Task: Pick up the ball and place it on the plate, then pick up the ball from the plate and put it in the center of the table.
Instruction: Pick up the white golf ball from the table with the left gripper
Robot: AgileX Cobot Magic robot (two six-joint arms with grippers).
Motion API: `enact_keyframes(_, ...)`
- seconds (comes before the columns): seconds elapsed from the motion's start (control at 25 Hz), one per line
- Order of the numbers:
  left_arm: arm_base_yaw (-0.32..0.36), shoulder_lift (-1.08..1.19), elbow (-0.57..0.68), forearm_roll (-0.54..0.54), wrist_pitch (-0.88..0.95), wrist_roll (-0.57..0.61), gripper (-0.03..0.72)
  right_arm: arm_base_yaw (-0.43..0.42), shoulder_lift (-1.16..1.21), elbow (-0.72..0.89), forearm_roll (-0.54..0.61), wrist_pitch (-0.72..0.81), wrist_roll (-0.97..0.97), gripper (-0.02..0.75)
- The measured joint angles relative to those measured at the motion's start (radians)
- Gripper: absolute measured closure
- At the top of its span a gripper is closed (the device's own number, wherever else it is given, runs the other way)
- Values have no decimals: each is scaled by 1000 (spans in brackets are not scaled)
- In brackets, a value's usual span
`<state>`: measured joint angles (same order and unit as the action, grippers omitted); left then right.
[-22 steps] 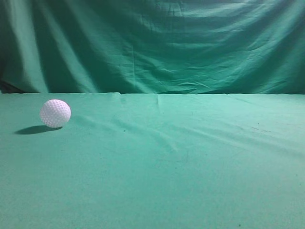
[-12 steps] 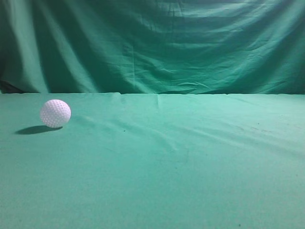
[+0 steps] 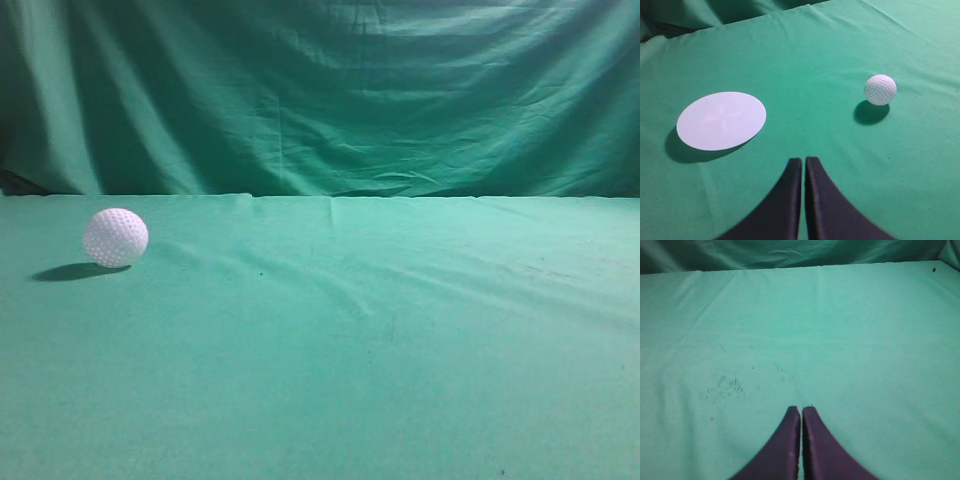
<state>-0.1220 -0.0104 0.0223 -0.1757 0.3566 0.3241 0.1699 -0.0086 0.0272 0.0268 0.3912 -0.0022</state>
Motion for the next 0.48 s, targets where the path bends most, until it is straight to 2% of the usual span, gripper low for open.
enact_keyframes(0.08,0,0,0,-10,-13,-2,688,0,0,0,0,0,0,738)
enact_keyframes(0.24,0,0,0,-98,-131,-4,688,0,0,0,0,0,0,738)
enact_keyframes(0.48,0,0,0,-125,-260,-4,688,0,0,0,0,0,0,738)
